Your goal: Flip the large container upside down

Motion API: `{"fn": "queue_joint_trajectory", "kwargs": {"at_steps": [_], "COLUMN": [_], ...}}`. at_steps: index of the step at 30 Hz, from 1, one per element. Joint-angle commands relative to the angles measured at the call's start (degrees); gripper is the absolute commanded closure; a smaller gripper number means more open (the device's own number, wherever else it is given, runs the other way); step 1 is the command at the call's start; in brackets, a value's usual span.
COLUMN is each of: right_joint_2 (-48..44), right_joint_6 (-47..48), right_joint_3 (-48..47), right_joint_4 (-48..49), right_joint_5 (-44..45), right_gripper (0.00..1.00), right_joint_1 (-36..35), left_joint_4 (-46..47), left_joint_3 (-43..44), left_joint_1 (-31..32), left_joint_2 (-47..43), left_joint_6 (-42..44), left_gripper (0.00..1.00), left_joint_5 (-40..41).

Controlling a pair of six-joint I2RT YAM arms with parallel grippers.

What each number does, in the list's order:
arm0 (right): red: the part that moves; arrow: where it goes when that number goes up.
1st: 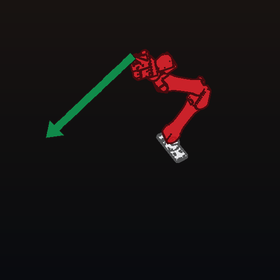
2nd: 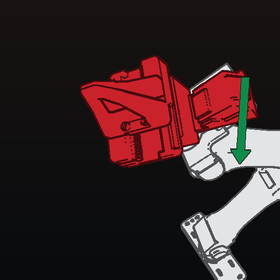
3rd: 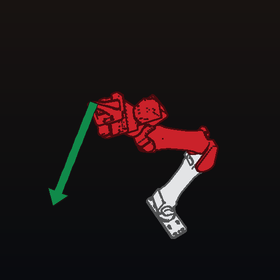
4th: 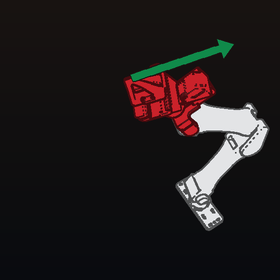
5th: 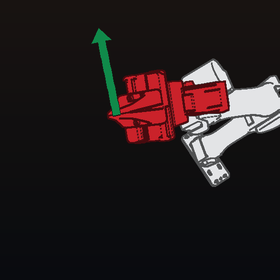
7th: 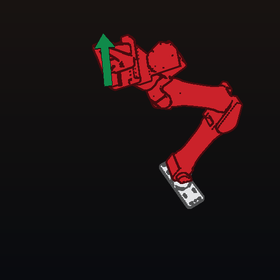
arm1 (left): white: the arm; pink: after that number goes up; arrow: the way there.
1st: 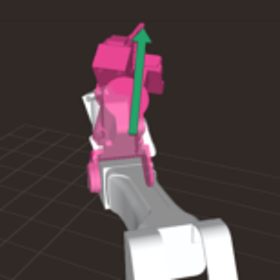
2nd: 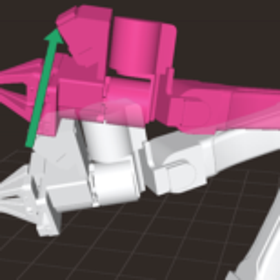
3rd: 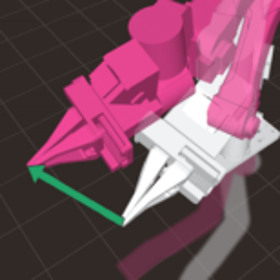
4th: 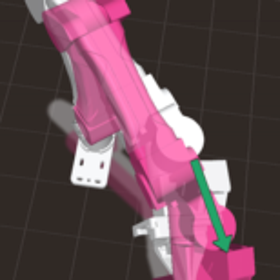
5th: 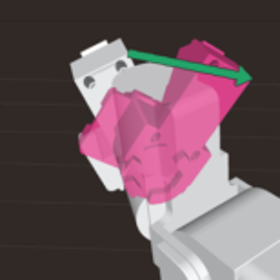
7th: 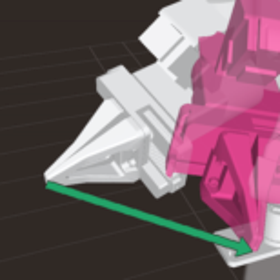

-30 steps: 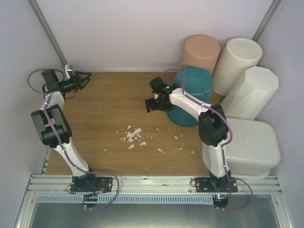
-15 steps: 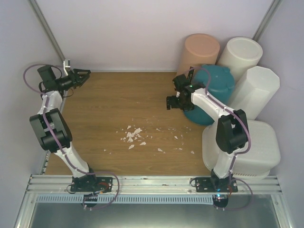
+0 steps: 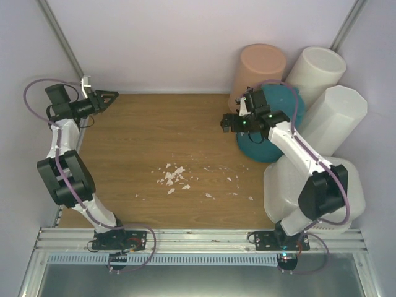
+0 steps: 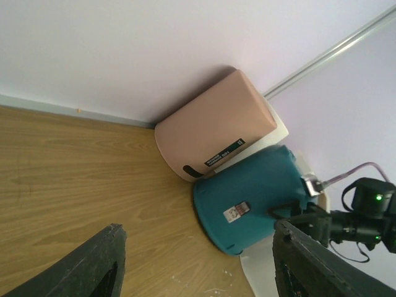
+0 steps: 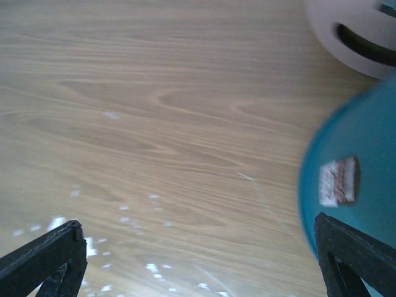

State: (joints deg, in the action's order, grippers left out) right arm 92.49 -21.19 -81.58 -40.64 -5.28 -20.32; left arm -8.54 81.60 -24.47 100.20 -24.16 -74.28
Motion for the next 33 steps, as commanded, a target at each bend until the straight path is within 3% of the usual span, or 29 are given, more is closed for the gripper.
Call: {"fn": "queue_joint_trajectory", "kwargs": {"at_steps": [1, 14, 18, 20, 23, 27, 33], "right_joint_2": [-2.32, -3.94, -6.69, -8.15, -10.9, -14.34, -21.87], "right_joint_6": [0.68, -0.5, -3.53, -5.64, -5.76, -3.47, -0.08], "right_joint_3": [2.32, 9.6, 17.61, 20.82, 21.06, 17.33, 20.4], "right_joint_4": [7.65, 9.95, 14.24, 15.4, 14.98, 15.74, 20.38], "right_joint_5": [-9.13, -9.2, -9.75, -8.19, -2.97, 11.39, 18.76], "right_gripper": [0.0, 0.0, 0.0, 0.0, 0.0, 0.0, 0.0], "right_joint_1": [-3.34, -8.89, -13.11, -14.92, -18.8, -23.34, -24.46], "left_joint_4": [-2.46, -5.23, 1.64, 5.3, 6.09, 4.21, 0.92], "left_joint_3": [0.87, -0.71, -12.54, -18.41, -22.39, -22.17, -23.27], "left_joint_1": [0.39, 0.39, 0.39, 0.38, 0.17, 0.04, 0.04], "left_joint_2": [-4.15, -9.09, -19.69, -27.69, -36.47, -43.37, -48.89], "left_joint_6": [4.55, 6.84, 4.91, 4.79, 7.04, 11.65, 15.71], "left_gripper": [0.34, 0.34, 0.33, 0.27, 0.16, 0.04, 0.01], "left_joint_5": [0.77, 3.71, 9.69, 13.76, 19.86, 25.26, 29.69]}}
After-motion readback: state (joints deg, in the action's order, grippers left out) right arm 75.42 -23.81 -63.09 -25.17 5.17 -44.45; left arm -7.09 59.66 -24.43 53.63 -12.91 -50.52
